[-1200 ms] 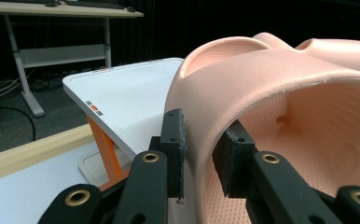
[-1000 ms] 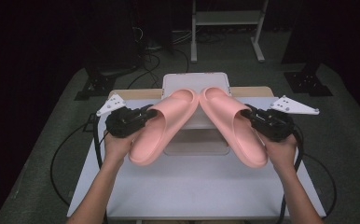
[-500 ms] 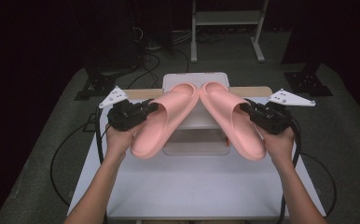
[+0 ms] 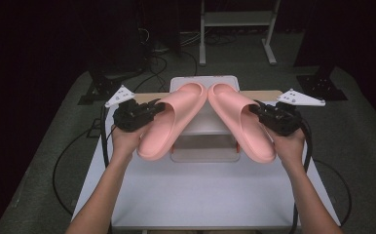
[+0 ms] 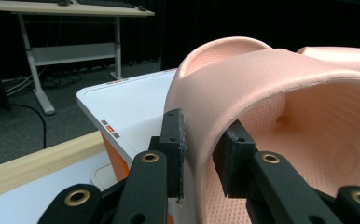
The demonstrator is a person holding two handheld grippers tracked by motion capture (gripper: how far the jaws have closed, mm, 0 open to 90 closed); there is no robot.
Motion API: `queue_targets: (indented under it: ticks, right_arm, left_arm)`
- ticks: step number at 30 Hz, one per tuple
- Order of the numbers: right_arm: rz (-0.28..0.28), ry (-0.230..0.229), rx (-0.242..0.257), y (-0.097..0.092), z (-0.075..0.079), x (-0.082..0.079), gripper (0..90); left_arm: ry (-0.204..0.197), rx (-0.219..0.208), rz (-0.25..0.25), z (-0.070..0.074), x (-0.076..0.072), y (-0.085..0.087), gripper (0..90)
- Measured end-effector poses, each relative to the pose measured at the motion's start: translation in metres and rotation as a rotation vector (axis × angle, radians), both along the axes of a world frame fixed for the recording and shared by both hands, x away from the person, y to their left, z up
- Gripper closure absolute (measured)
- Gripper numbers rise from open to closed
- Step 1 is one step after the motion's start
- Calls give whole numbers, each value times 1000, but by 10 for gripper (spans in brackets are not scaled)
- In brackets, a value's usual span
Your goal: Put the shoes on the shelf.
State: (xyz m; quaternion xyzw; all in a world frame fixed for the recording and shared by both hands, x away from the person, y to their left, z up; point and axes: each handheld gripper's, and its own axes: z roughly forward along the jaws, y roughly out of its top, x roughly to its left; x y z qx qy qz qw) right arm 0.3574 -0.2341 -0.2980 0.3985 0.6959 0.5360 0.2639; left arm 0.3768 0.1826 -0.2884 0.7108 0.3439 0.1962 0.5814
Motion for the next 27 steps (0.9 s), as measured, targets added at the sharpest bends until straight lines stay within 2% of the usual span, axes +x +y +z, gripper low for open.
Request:
queue_targets:
  ticks: [11,27]
  right_arm:
    - [-12,5,2,3,3,11,778]
    - [-42,45,-3,6,-1,33,773]
  left_arm:
    - [14,13,21,0,10,-1,745]
    - [46,34,49,0,31,-9,743]
